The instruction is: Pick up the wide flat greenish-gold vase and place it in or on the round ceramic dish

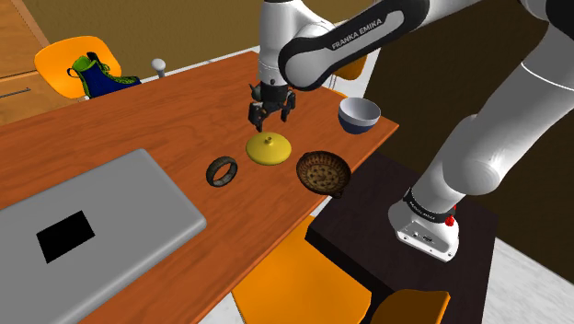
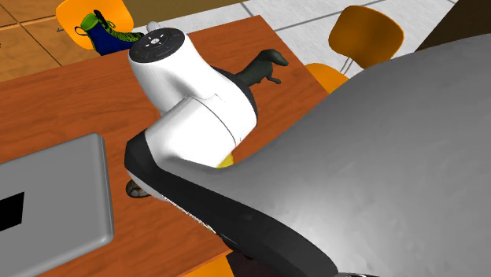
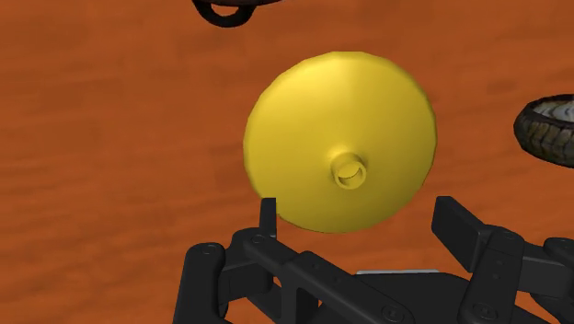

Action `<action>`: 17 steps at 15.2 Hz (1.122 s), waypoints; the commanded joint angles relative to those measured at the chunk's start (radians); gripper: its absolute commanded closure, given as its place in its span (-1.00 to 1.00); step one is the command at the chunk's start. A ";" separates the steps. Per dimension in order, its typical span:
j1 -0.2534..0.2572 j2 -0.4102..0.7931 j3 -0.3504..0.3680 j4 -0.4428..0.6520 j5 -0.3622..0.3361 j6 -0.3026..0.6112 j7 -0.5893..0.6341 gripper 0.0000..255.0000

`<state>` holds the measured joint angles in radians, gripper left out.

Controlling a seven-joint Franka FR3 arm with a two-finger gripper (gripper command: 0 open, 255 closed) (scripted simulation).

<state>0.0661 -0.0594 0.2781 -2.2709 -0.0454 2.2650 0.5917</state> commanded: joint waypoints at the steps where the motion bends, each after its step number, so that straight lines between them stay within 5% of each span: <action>1: 0.003 0.044 0.006 0.022 -0.014 0.022 0.024 -1.00; 7: 0.002 0.103 0.004 -0.006 -0.042 0.106 0.043 -1.00; 15: 0.002 0.103 0.004 -0.006 -0.042 0.106 0.043 -1.00; 16: 0.002 0.103 0.004 -0.006 -0.042 0.106 0.043 1.00; 17: 0.002 0.103 0.004 -0.006 -0.042 0.106 0.043 1.00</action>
<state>0.0682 0.0434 0.2820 -2.2772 -0.0873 2.3712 0.6351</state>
